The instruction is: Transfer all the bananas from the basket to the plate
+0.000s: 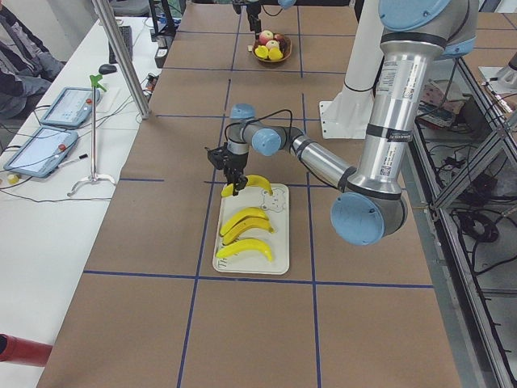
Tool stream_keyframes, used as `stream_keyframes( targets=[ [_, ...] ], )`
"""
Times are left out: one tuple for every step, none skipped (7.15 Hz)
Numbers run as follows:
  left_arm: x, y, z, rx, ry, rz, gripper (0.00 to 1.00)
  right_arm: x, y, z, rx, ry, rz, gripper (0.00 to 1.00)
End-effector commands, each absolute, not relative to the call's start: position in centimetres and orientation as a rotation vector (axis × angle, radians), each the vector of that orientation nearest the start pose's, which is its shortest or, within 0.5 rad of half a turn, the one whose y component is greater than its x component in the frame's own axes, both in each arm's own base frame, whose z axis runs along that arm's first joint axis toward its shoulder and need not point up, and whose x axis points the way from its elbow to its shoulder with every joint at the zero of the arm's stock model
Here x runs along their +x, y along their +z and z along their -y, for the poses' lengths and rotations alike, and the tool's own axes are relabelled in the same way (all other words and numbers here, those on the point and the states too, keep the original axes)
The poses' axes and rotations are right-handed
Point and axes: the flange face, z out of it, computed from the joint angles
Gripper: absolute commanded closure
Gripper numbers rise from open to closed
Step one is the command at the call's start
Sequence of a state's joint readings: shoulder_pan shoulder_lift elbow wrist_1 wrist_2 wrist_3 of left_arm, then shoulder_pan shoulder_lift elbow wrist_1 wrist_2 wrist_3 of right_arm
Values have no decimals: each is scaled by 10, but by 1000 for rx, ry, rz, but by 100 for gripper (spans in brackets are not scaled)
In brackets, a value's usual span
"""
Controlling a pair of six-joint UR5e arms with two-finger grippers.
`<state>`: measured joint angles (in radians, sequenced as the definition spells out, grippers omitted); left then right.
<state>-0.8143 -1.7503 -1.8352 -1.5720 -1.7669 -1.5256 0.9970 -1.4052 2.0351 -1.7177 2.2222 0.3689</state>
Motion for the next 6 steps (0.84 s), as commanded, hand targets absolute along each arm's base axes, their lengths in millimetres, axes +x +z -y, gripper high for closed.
stream_keyframes(
  targets=[
    [308, 472, 489, 17, -782, -463, 90, -205, 383, 468, 120, -360, 790, 0],
    [313, 481, 488, 10, -779, -447, 87, -205, 383, 468, 120, -360, 790, 0],
    [329, 493, 484, 26, -758, -433, 86, -205, 383, 468, 122, -361, 791, 0],
    [339, 508, 485, 34, -746, -417, 86, -205, 383, 468, 120, -360, 790, 0],
    [342, 522, 487, 34, -741, -410, 83, -205, 383, 468, 120, -360, 790, 0],
    [344, 531, 486, 46, -705, -421, 71, -205, 383, 468, 120, -360, 790, 0]
  ],
)
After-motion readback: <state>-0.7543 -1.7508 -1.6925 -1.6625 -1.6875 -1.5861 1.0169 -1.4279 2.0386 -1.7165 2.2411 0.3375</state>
